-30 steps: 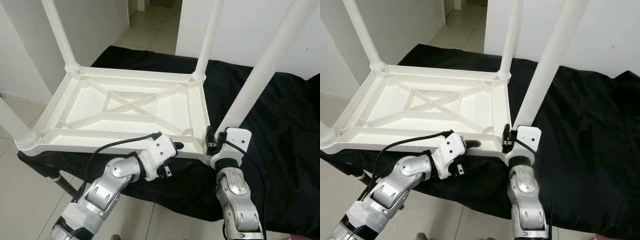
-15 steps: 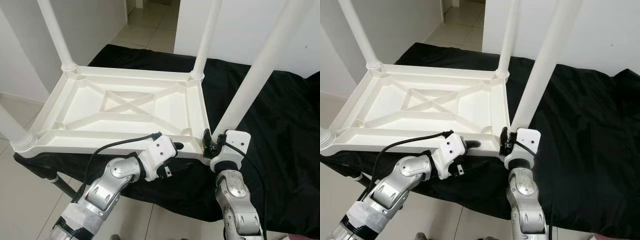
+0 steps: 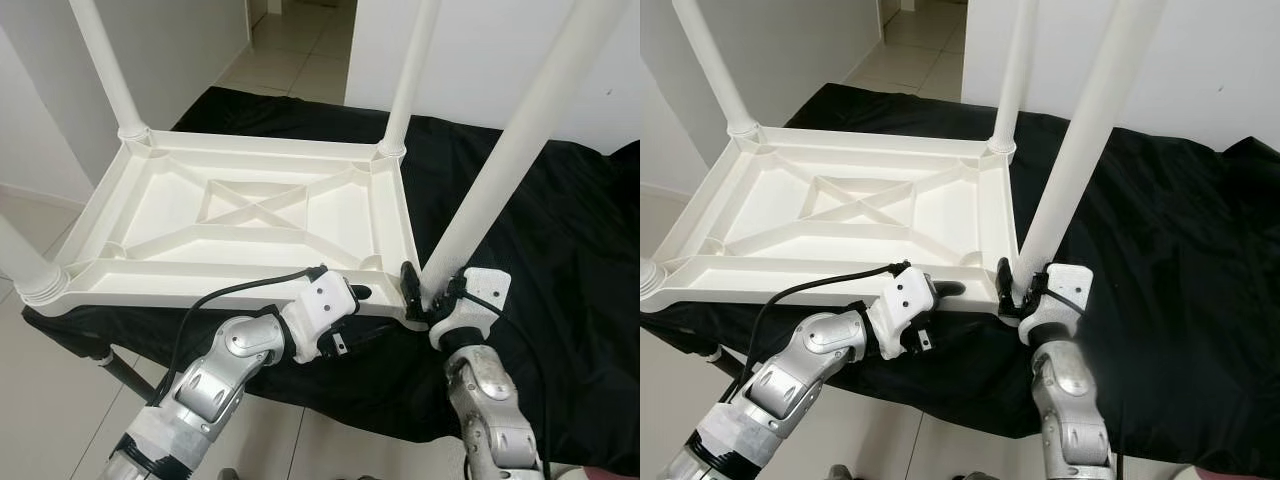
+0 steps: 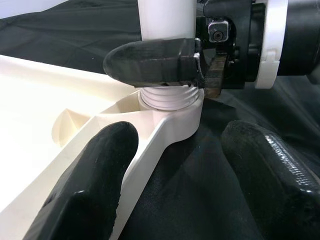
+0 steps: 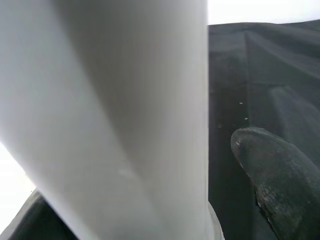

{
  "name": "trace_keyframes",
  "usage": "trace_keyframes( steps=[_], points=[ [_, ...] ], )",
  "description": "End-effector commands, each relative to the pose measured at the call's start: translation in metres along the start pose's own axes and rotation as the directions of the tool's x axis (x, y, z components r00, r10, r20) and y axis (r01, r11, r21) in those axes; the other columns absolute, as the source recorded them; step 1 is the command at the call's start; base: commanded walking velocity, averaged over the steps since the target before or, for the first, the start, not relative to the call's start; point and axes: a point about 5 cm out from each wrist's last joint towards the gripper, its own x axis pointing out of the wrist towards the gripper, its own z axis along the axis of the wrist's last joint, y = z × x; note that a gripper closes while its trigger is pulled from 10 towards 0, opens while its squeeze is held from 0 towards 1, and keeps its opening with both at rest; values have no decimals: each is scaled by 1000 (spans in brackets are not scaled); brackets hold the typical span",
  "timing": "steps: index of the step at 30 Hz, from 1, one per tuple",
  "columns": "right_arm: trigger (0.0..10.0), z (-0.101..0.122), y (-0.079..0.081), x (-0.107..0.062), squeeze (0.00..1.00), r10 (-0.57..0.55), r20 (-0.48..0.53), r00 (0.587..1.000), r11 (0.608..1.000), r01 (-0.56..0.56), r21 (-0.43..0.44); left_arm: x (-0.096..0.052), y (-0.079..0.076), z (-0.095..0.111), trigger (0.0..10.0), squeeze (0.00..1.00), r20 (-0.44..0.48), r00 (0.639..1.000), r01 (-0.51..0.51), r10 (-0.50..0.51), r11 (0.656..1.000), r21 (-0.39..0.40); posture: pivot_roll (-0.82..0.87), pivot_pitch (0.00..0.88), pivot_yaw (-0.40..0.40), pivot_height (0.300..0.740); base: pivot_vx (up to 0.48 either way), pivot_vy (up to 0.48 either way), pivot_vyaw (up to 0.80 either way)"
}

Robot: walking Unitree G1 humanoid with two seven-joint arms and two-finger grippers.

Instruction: Building children table

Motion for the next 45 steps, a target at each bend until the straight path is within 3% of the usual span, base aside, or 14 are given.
trace_keyframes(
  steps=[1,10,21,26,30,35,37,43,45],
  points=[
    [10000,4,-5,0,0,32,26,999,999,-32,10,1,-3,-4,10000,0,-14,1000,8,-8,1000,2,-36,93,-48,740,0,0,0],
    [10000,-2,2,-5,0,135,38,990,990,-134,-41,-3,5,-7,10000,0,-9,994,-108,108,994,31,-24,79,-49,740,0,0,0],
    [10000,-1,-3,-3,0,139,78,987,989,-135,-59,-3,19,0,10000,0,29,978,-206,205,976,67,-32,71,-18,740,0,0,0],
    [10000,-2,-11,0,0,140,84,987,982,-127,-138,-2,20,1,10000,0,43,980,-196,193,976,91,-34,68,-10,740,0,0,0],
    [10000,-2,-15,1,0,152,78,985,979,-140,-150,-2,19,-1,10000,0,33,987,-159,157,983,88,-34,69,-9,740,0,0,0],
    [10000,1,-15,3,0,229,71,971,959,-213,-187,-3,20,0,10000,0,26,994,-107,106,991,75,-36,75,0,740,0,0,0],
    [10000,1,-14,5,0,307,54,950,938,-292,-188,0,16,-1,10000,0,22,998,-63,62,996,56,-32,77,1,740,0,0,0],
    [10000,1,-13,9,0,379,32,925,908,-365,-204,5,11,2,10000,0,28,999,-25,23,998,50,-19,76,-7,740,0,0,0],
    [9922,0,-14,14,0,430,6,903,882,-419,-216,9,6,4,10000,0,37,999,-5,3,998,62,-12,74,-12,740,0,0,0]
  ],
)
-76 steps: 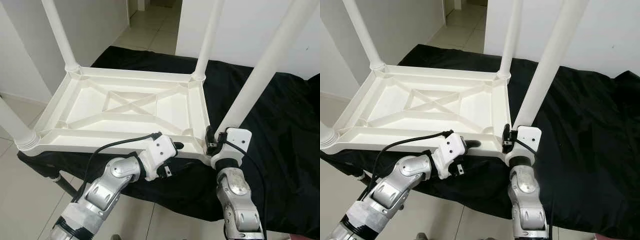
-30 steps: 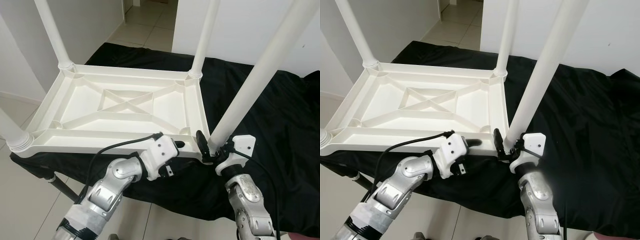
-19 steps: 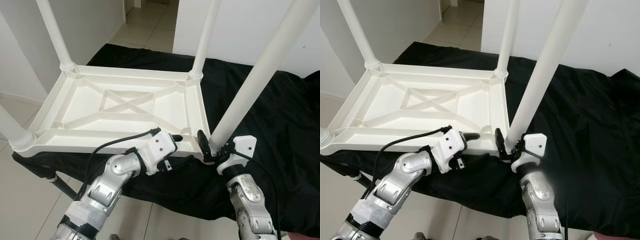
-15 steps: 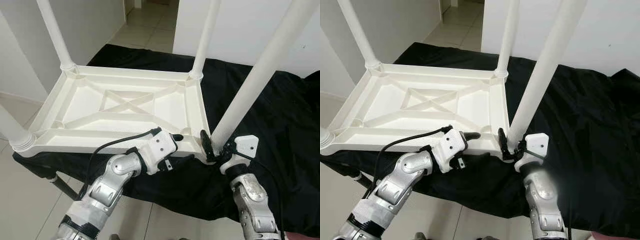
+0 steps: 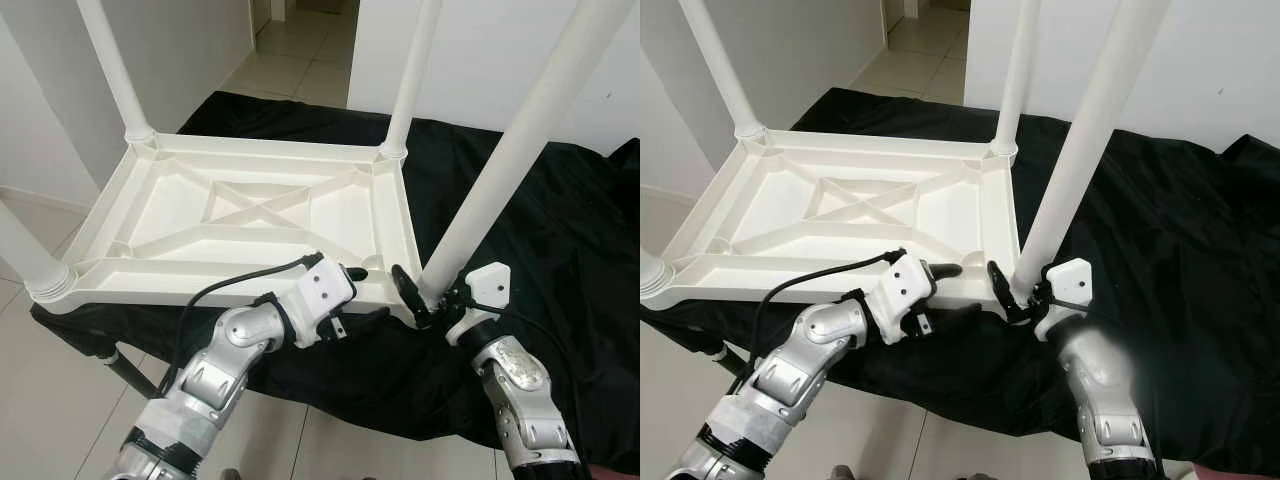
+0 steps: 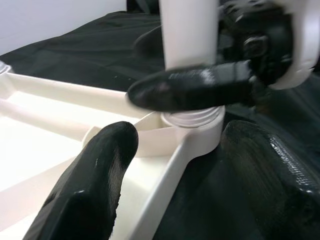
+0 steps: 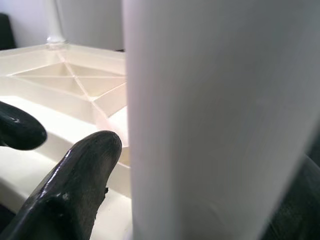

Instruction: Building children table

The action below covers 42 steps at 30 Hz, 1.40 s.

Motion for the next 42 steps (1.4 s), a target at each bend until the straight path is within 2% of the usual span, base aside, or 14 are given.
trace_keyframes(
  steps=[1,2,3,4,5,17,18,19,26,33,37,38,39,42],
  points=[
    [9922,-2,-1,1,0,35,-7,999,999,-35,-4,3,-5,1,10000,0,-4,999,49,-49,999,8,-12,74,-12,740,0,0,0],
    [9922,-2,-2,2,0,53,-11,999,999,-53,-7,4,-7,1,10000,0,-2,999,54,-54,998,15,-9,72,-16,740,0,0,0],
    [4588,-2,-4,3,0,68,-14,998,998,-68,-11,4,-8,1,10000,0,-1,998,55,-55,998,24,-7,72,-19,740,0,0,0],
    [4588,-2,-4,3,0,68,-14,998,998,-68,-11,4,-8,1,10000,0,-1,998,55,-55,998,24,-7,72,-19,740,0,0,0],
    [0,-4,-7,4,0,88,-25,996,996,-89,-25,4,-9,2,10000,0,-1,998,55,-55,998,24,-5,70,-20,740,0,0,0],
    [0,-9,-10,1,0,106,-46,993,994,-106,-2,6,-10,2,10000,0,3,999,38,-39,998,45,-2,51,-35,740,0,0,0],
    [2667,-9,-9,0,0,96,-47,994,995,-95,12,7,-11,3,10000,0,6,999,39,-39,998,46,-1,50,-40,740,0,0,0],
    [10000,-8,-7,0,0,87,-42,995,996,-86,23,8,-11,3,10000,0,8,999,41,-41,998,46,-4,49,-39,740,0,0,0],
    [10000,-1,-2,-1,0,-13,-12,1000,998,13,58,8,-12,2,10000,0,2,998,59,-59,998,28,-15,52,-35,740,0,0,0],
    [10000,-10,-4,-3,0,-177,-101,979,981,184,63,5,-14,0,10000,0,-5,998,59,-59,998,17,-18,50,-34,740,0,0,0],
    [10000,-14,0,-7,0,-263,-140,955,959,274,72,4,-16,-2,10000,0,-8,998,60,-60,998,11,-20,49,-39,740,0,0,0],
    [10000,-15,4,-8,0,-342,-163,926,932,356,69,4,-17,-3,10000,0,-10,998,61,-61,998,7,-21,48,-41,740,0,0,0],
    [10000,-15,4,-8,0,-342,-163,926,932,356,69,4,-17,-3,10000,0,-10,998,61,-61,998,7,-21,48,-41,740,0,0,0],
    [10000,-14,14,-8,0,-462,-160,872,878,476,57,4,-17,-4,10000,0,-12,998,59,-59,998,4,-23,46,-50,740,0,0,0]
  ],
)
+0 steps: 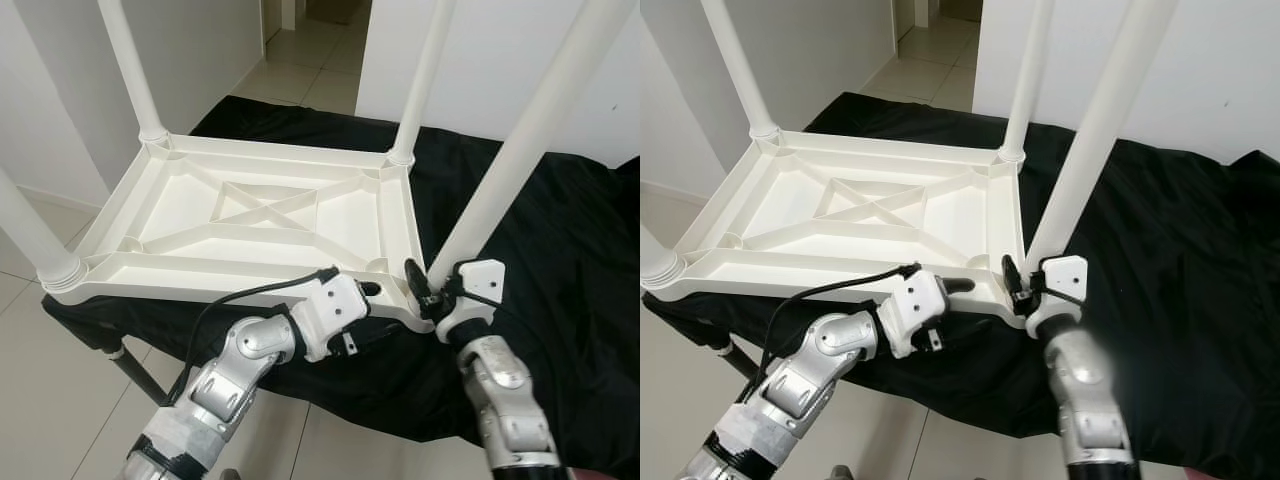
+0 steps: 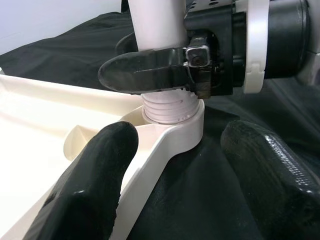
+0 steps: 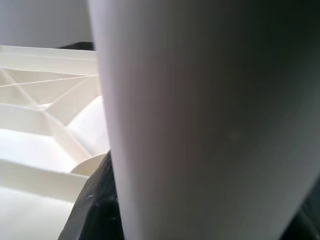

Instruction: Building children table

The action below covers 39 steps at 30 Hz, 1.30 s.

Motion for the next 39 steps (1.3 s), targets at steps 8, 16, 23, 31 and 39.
trace_keyframes(
  steps=[8,16,23,31,39],
  points=[
    [10000,-16,9,-13,0,-281,-111,953,955,289,61,1,-3,1,10000,0,0,1000,17,-17,1000,-2,-18,45,-51,740,0,0,0],
    [10000,-14,11,-16,0,-296,-114,948,951,304,62,-1,-3,0,10000,0,-6,1000,22,-22,1000,-1,-20,47,-45,740,0,0,0],
    [10000,-10,3,-13,973,-330,-94,939,941,335,45,-2,-2,1,10000,0,-8,1000,24,-24,1000,3,-22,46,-45,740,0,0,0],
    [10000,-3,-4,-8,1000,-273,-53,960,956,277,92,-1,-1,1,10000,0,-7,1000,18,-18,1000,6,-22,46,-50,740,0,0,0],
    [10000,3,-8,0,1000,-119,-23,993,988,121,92,-1,-1,1,10000,0,-7,1000,11,-11,1000,2,-23,51,-55,740,0,0,0]
  ],
)
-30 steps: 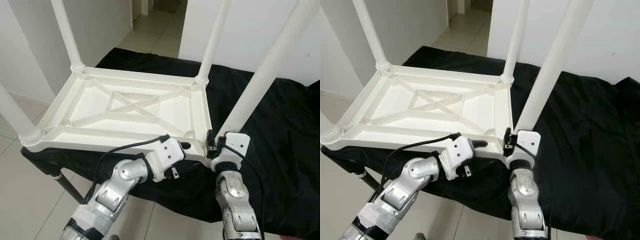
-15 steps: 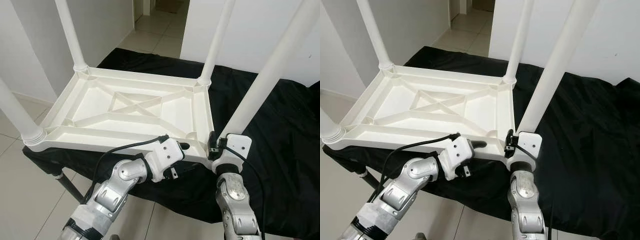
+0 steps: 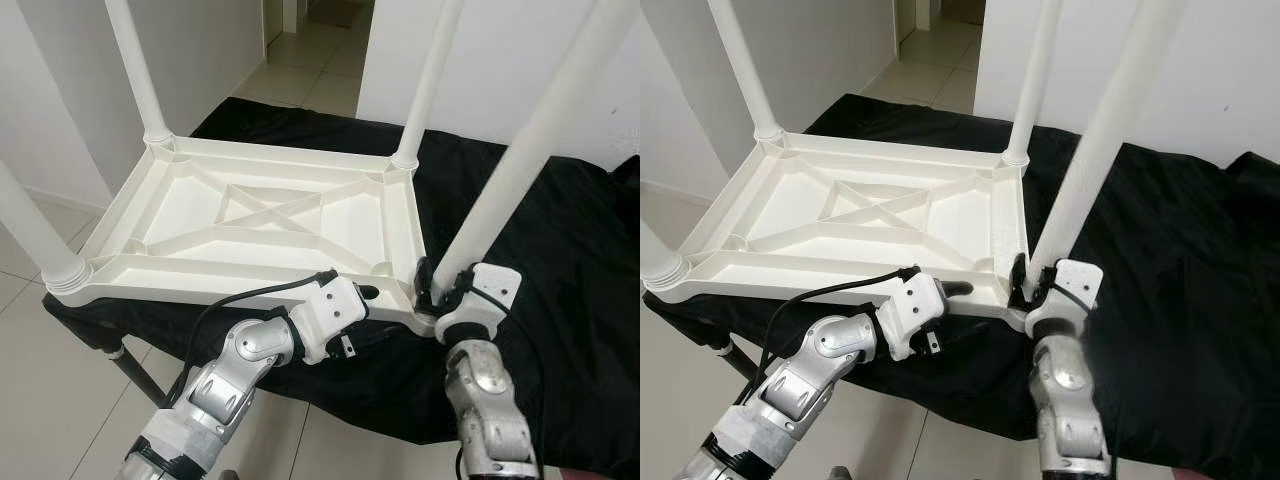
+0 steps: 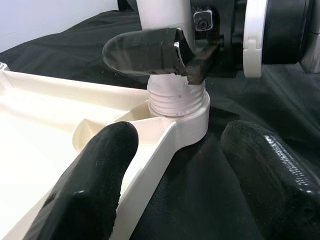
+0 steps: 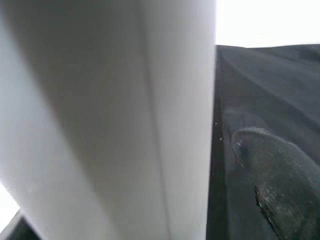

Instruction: Building children table

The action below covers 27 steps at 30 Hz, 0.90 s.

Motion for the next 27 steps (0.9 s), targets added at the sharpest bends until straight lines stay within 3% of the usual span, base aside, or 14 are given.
trace_keyframes(
  steps=[1,3,4,5,6,16,18,20,21,23,24,25,26,27],
  points=[
    [10000,-2,0,2,1000,62,-20,998,998,-62,1,1,-2,3,10000,0,6,1000,11,-11,1000,7,-22,52,-56,740,0,0,0],
    [10000,-2,-1,3,1000,85,-27,996,996,-85,1,1,-2,3,10000,0,7,1000,11,-11,1000,7,-22,52,-56,740,0,0,0],
    [10000,-1,-1,3,0,134,-26,991,991,-134,-15,1,-2,3,10000,0,8,1000,11,-11,1000,7,-21,52,-57,740,0,0,0],
    [10000,-1,-1,3,0,134,-26,991,991,-134,-15,1,-2,3,10000,0,8,1000,11,-11,1000,7,-21,52,-57,740,0,0,0],
    [10000,2,-4,4,0,212,-13,977,975,-212,-62,0,-2,3,10000,0,7,1000,13,-13,1000,7,-20,53,-58,740,0,0,0],
    [10000,-2,-8,0,0,415,-38,909,902,-416,-113,-2,-5,2,10000,0,-4,1000,17,-17,1000,21,-13,63,-62,740,0,0,0],
    [8902,-5,-12,2,0,445,-61,893,885,-449,-125,-2,-5,2,10000,0,-5,1000,14,-14,1000,17,-11,66,-62,740,0,0,0],
    [8902,-6,-13,2,0,458,-69,886,877,-463,-128,-2,-5,2,10000,0,-6,1000,13,-13,1000,17,-11,66,-62,740,0,0,0],
    [4039,-7,-15,3,0,472,-81,878,868,-479,-130,-2,-5,2,10000,0,-7,1000,12,-12,1000,17,-8,68,-64,740,0,0,0],
    [4039,-7,-15,3,0,472,-81,878,868,-479,-130,-2,-5,2,10000,0,-7,1000,12,-12,1000,17,-8,68,-64,740,0,0,0],
    [1373,-9,-18,5,0,478,-93,873,862,-487,-139,-2,-5,1,10000,0,-7,1000,11,-11,1000,16,-6,68,-66,740,0,0,0],
    [1373,-9,-18,5,0,478,-93,873,862,-487,-139,-2,-5,1,10000,0,-7,1000,11,-11,1000,16,-6,68,-66,740,0,0,0],
    [0,-10,-20,6,0,485,-105,868,857,-495,-144,-2,-4,2,10000,0,-8,1000,8,-8,1000,15,-3,70,-69,740,0,0,0],
    [0,-12,-22,6,0,490,-111,865,852,-502,-148,-2,-4,2,10000,0,-8,1000,5,-5,1000,15,-2,71,-70,740,0,0,0]
  ],
)
